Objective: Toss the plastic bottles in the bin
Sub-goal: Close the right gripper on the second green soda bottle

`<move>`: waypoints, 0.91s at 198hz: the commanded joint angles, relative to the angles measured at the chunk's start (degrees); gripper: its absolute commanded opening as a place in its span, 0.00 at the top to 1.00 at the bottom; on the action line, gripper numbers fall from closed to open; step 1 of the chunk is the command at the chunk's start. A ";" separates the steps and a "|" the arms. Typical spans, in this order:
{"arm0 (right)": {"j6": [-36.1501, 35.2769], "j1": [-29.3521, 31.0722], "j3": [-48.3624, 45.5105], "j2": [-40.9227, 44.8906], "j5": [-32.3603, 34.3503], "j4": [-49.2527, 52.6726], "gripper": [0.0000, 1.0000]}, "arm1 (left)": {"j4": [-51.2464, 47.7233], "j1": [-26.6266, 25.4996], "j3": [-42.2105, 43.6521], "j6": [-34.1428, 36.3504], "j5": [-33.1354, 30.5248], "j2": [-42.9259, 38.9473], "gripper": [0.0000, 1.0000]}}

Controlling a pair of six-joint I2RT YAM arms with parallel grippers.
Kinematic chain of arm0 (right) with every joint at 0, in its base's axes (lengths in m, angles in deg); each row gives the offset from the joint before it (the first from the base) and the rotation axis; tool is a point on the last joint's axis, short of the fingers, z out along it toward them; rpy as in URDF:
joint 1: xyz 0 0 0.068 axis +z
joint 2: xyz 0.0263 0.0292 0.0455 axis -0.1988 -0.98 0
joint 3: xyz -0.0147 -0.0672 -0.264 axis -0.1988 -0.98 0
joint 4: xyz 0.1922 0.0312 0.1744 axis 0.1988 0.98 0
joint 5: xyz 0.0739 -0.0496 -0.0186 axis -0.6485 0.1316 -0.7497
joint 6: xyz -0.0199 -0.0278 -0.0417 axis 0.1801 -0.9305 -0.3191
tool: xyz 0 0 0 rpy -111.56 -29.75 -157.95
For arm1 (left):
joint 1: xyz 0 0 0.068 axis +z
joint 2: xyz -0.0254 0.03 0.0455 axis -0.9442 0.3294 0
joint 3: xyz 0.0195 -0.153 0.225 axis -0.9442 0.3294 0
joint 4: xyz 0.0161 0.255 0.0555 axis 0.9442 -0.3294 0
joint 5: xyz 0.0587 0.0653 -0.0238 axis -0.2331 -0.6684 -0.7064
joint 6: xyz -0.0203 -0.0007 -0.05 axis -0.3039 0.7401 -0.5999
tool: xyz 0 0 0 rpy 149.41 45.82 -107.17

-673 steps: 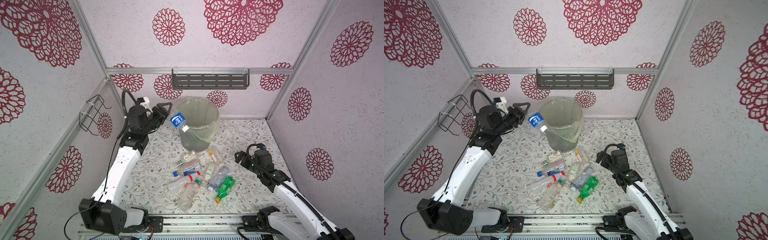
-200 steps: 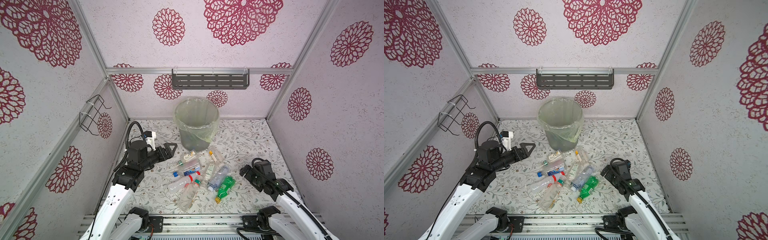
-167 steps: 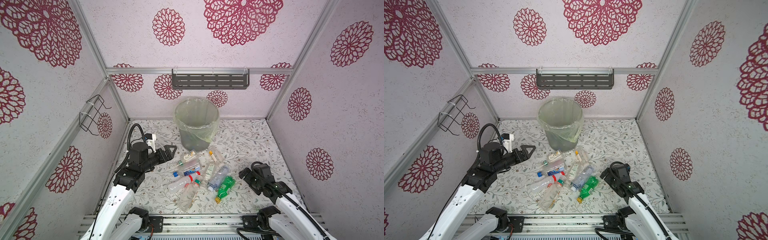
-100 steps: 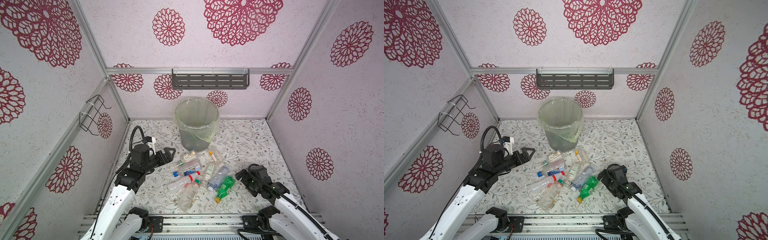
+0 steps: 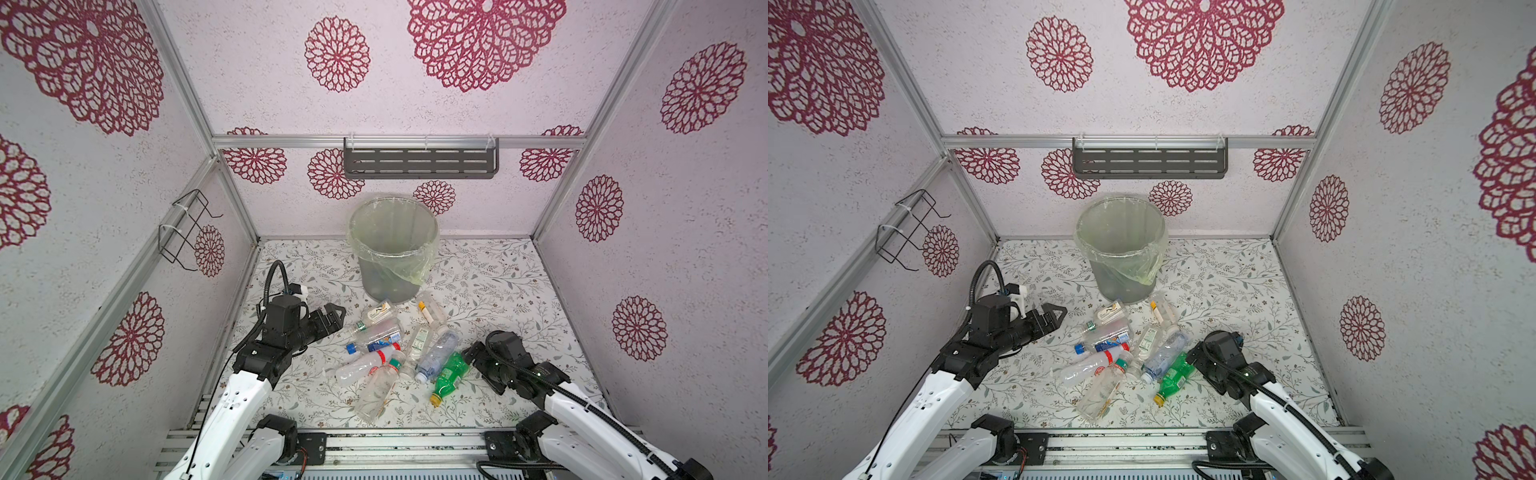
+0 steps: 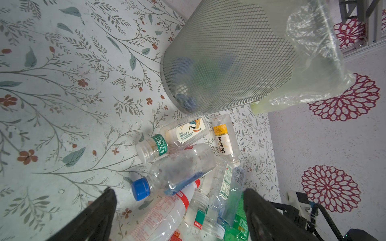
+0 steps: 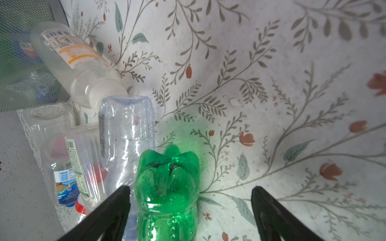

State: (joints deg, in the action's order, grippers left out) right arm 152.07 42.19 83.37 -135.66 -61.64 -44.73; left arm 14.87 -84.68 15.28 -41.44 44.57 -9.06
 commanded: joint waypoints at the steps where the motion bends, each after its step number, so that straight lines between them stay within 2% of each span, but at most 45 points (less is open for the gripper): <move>1: 3.47 2.23 0.23 -0.43 0.44 -0.10 0.09 | -0.03 0.73 0.75 0.24 -0.38 -0.89 0.03; 69: 8.05 8.07 -0.14 -0.94 1.88 -2.46 0.14 | 0.40 1.59 2.32 -0.11 0.14 -1.33 0.03; 180: 10.41 14.43 -0.62 -9.36 2.58 -10.00 0.24 | 0.49 2.19 3.75 -0.66 0.66 -1.75 0.03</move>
State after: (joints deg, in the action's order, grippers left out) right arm 160.55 55.72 82.97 -143.81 -60.92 -53.01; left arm 14.79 -83.09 18.08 -42.07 44.83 -9.85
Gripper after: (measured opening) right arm 0.775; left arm 0.973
